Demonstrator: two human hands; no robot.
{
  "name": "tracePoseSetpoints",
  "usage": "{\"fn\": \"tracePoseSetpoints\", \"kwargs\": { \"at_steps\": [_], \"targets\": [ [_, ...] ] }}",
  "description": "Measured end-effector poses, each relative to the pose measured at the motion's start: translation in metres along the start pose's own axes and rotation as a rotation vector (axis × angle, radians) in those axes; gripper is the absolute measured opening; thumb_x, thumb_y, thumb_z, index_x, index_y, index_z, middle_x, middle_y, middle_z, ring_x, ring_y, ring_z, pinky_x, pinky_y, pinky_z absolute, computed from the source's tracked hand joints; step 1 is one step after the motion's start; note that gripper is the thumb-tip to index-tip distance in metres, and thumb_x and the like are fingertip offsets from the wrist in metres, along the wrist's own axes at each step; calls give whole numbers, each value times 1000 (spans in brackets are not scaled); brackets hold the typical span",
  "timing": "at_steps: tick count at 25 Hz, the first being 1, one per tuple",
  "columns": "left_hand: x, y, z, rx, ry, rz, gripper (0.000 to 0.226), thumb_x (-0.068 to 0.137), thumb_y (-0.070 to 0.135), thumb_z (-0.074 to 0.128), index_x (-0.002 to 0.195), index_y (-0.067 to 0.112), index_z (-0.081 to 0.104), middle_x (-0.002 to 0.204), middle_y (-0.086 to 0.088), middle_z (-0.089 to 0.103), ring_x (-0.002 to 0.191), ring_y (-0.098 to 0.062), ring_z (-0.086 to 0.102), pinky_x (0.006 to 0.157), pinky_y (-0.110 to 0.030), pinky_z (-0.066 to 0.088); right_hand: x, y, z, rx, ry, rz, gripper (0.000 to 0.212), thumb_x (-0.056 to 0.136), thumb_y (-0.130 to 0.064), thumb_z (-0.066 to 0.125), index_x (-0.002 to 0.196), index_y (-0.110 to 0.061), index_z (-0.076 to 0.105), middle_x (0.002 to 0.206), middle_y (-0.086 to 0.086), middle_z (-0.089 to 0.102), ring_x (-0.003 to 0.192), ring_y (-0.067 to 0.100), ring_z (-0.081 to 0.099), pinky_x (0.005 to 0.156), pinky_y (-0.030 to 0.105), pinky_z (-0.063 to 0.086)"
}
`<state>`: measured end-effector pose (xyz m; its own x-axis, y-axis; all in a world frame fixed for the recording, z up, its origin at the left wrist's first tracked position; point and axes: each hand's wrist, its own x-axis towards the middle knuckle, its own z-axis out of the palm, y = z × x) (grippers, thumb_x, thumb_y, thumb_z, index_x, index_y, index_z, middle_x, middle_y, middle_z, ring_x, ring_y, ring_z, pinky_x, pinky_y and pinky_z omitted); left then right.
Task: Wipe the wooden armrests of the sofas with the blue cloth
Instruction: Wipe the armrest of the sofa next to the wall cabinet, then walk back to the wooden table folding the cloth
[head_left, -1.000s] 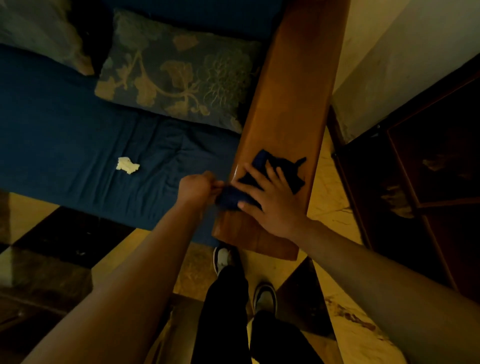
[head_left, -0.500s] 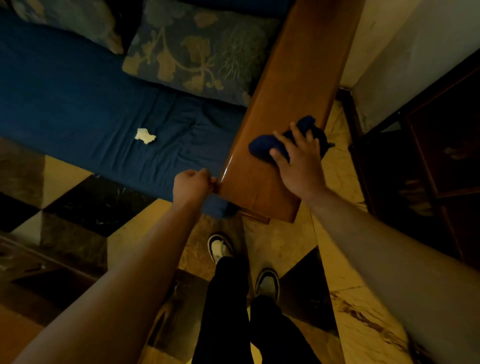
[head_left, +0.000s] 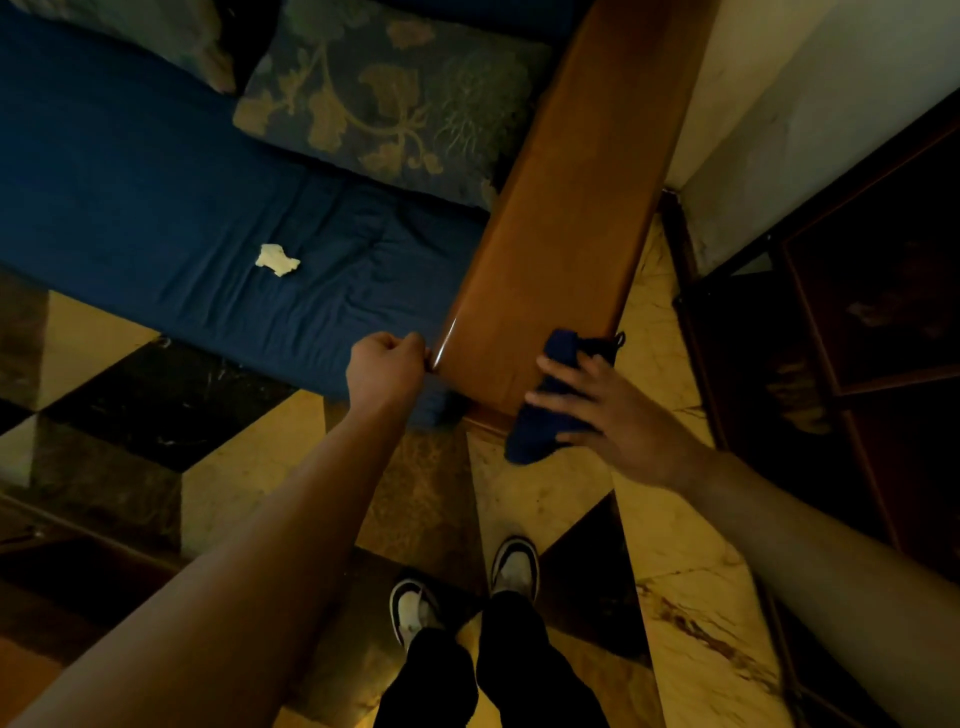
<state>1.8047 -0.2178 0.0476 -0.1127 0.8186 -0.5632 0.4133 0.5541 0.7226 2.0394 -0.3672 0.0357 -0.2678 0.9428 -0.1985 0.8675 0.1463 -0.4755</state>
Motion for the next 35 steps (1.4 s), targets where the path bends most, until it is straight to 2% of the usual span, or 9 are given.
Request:
{"fn": "tracePoseSetpoints", "kwargs": {
  "at_steps": [5, 8, 11, 14, 17, 21, 24, 30, 35],
  "targets": [
    [-11, -4, 8, 73, 77, 45, 27, 90, 21, 60, 66, 16, 49, 63, -2, 52, 56, -13, 49, 53, -28, 39, 63, -40, 17, 123, 418, 635, 48, 104, -40, 50, 150, -27, 47, 167, 6, 24, 154, 38, 14, 124, 56, 13],
    [-16, -6, 13, 122, 118, 59, 26, 93, 23, 59, 69, 15, 51, 64, 1, 51, 58, -11, 50, 53, -28, 38, 44, -63, 43, 100, 462, 458, 46, 102, -37, 56, 147, -28, 52, 164, 5, 32, 152, 38, 21, 124, 57, 13],
    [-26, -14, 20, 31, 125, -25, 22, 95, 23, 56, 75, 13, 57, 69, -2, 55, 68, -17, 55, 61, -32, 45, -21, -40, 54, 175, 280, 229, 55, 95, -11, 68, 146, -25, 53, 167, -4, 25, 156, 28, 16, 124, 43, 23],
    [-49, -37, 35, -80, 11, -264, 21, 97, 22, 54, 90, 6, 66, 83, -10, 65, 77, -23, 62, 68, -36, 51, -81, -23, 63, 422, 283, 551, 44, 100, -9, 62, 141, -23, 57, 159, -3, 38, 145, 24, 40, 112, 27, 37],
    [-79, -61, 64, -124, -281, -496, 19, 99, 15, 52, 101, 2, 66, 95, -16, 69, 88, -29, 70, 77, -40, 61, -106, -27, 75, 538, 436, 900, 40, 103, -23, 57, 143, -18, 56, 143, 6, 51, 127, 28, 55, 107, 38, 46],
    [-115, -77, 90, -130, -521, -540, 21, 97, 21, 60, 108, 6, 68, 102, -15, 73, 87, -28, 72, 85, -46, 60, -100, -64, 78, 730, 451, 844, 40, 99, -30, 65, 138, -21, 60, 133, -5, 52, 120, 12, 54, 100, 20, 45],
    [-133, -78, 79, -165, -528, -437, 20, 93, 22, 69, 109, 11, 70, 98, -12, 77, 74, -20, 77, 63, -33, 63, -88, -97, 67, 859, 428, 740, 44, 95, -20, 70, 136, -27, 59, 131, -7, 52, 120, 2, 52, 98, 11, 46],
    [-175, -65, -9, -233, -230, -394, 19, 87, 16, 75, 102, 10, 67, 97, -14, 76, 77, -25, 78, 57, -30, 60, -87, -147, 35, 1191, 114, 630, 78, 78, -23, 81, 144, -37, 42, 142, -15, 47, 131, 8, 52, 107, 36, 51],
    [-245, -73, -115, -346, -89, -365, 19, 90, 11, 71, 108, 8, 64, 107, -18, 71, 95, -33, 73, 74, -41, 62, -81, -189, 9, 928, -414, 423, 69, 71, -45, 83, 133, -45, 52, 128, -16, 59, 112, 1, 64, 98, 32, 56]
  ]
}}
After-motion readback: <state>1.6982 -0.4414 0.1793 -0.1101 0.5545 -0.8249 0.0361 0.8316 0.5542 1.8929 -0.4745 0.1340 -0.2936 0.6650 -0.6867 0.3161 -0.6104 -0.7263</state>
